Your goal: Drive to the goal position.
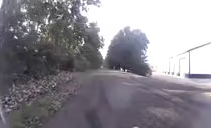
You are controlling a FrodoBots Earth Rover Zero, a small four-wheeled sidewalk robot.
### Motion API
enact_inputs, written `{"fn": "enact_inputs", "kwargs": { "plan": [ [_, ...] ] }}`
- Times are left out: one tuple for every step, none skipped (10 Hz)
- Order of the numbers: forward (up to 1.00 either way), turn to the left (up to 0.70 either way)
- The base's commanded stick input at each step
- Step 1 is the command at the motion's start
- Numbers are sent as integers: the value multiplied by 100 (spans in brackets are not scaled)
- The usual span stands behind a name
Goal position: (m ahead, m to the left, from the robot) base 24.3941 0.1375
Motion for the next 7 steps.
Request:
{"fn": "enact_inputs", "kwargs": {
  "plan": [
    [70,0],
    [70,0],
    [70,0],
    [70,0],
    [70,0],
    [70,0],
    [70,0]
  ]
}}
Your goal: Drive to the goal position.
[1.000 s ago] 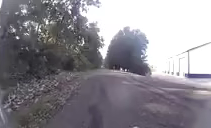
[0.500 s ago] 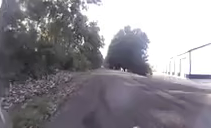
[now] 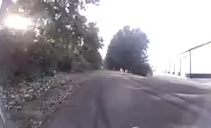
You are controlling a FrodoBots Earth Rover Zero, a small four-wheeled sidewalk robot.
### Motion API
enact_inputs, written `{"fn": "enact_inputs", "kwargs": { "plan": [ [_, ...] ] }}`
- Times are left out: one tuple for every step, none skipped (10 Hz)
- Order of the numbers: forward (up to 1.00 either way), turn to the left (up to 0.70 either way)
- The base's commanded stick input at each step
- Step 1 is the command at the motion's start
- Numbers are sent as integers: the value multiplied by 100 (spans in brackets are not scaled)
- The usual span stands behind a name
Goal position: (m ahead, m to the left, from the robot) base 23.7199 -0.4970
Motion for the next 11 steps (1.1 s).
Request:
{"fn": "enact_inputs", "kwargs": {
  "plan": [
    [70,0],
    [70,0],
    [70,1],
    [70,2],
    [70,2],
    [70,3],
    [70,1],
    [70,0],
    [70,0],
    [70,0],
    [70,0]
  ]
}}
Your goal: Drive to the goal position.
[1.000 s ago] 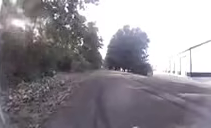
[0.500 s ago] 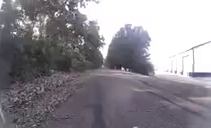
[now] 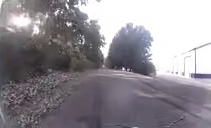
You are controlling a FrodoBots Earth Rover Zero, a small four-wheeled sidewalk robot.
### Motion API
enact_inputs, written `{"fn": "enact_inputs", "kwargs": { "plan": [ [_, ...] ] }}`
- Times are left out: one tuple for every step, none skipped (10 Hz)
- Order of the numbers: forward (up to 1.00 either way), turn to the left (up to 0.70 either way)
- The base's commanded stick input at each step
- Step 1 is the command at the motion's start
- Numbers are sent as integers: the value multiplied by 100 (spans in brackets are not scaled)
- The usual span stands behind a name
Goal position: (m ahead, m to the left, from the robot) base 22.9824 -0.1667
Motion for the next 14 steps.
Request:
{"fn": "enact_inputs", "kwargs": {
  "plan": [
    [70,0],
    [70,0],
    [70,0],
    [70,0],
    [70,0],
    [70,-1],
    [70,-16],
    [70,-31],
    [70,-28],
    [70,-15],
    [70,0],
    [70,0],
    [70,0],
    [70,0]
  ]
}}
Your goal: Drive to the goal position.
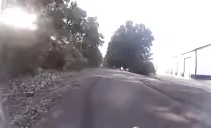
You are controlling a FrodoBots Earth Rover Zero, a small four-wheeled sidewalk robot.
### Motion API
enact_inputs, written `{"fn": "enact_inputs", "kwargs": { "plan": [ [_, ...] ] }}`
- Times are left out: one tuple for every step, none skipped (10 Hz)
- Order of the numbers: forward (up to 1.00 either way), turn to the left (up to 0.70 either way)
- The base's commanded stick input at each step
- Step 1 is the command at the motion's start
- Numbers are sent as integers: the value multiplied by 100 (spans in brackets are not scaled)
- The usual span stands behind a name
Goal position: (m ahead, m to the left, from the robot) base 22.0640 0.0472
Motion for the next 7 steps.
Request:
{"fn": "enact_inputs", "kwargs": {
  "plan": [
    [70,0],
    [70,0],
    [70,0],
    [70,0],
    [70,0],
    [70,0],
    [70,0]
  ]
}}
